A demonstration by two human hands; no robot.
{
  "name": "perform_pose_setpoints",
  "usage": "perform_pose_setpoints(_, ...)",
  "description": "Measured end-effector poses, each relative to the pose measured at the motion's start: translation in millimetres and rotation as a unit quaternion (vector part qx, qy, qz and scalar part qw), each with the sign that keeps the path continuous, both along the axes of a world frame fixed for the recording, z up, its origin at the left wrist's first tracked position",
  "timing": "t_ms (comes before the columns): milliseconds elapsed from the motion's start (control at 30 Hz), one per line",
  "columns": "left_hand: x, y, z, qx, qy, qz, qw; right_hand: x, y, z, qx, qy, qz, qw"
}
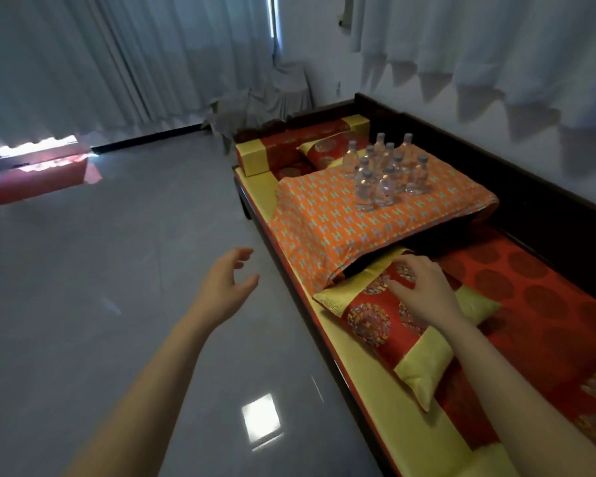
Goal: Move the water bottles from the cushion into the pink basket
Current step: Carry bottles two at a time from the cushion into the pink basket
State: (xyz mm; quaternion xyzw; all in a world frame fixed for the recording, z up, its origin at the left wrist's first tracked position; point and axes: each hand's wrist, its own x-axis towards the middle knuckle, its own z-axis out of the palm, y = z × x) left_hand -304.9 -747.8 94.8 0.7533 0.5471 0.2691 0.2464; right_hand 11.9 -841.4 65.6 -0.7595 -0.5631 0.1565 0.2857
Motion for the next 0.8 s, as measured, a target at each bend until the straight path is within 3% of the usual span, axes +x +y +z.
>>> perform_pose_setpoints(200,-27,112,-13,-0.034,-0.017,0.016,0.999,-28,113,8,-0.001,-0.001,-0.010,1.000)
perform_pose_setpoints(367,-29,247,-19,-0.043,-0.020,-0.036,0.998,-41,218,-1,0.022,0.001,-0.067,0.997)
perform_pose_setpoints(433,-27,261,-18,-0.039,-0.025,-0.041,0.998,-45,224,-2,0.021,0.003,-0.079,0.997)
perform_pose_setpoints(667,1,439,-15,-0.064,-0.027,-0.177,0.982,-55,330,-6,0.044,0.002,-0.197,0.979)
perform_pose_setpoints(800,42,492,-20,-0.078,-0.040,-0.239,0.967,-49,357,-14,0.034,0.012,-0.249,0.968)
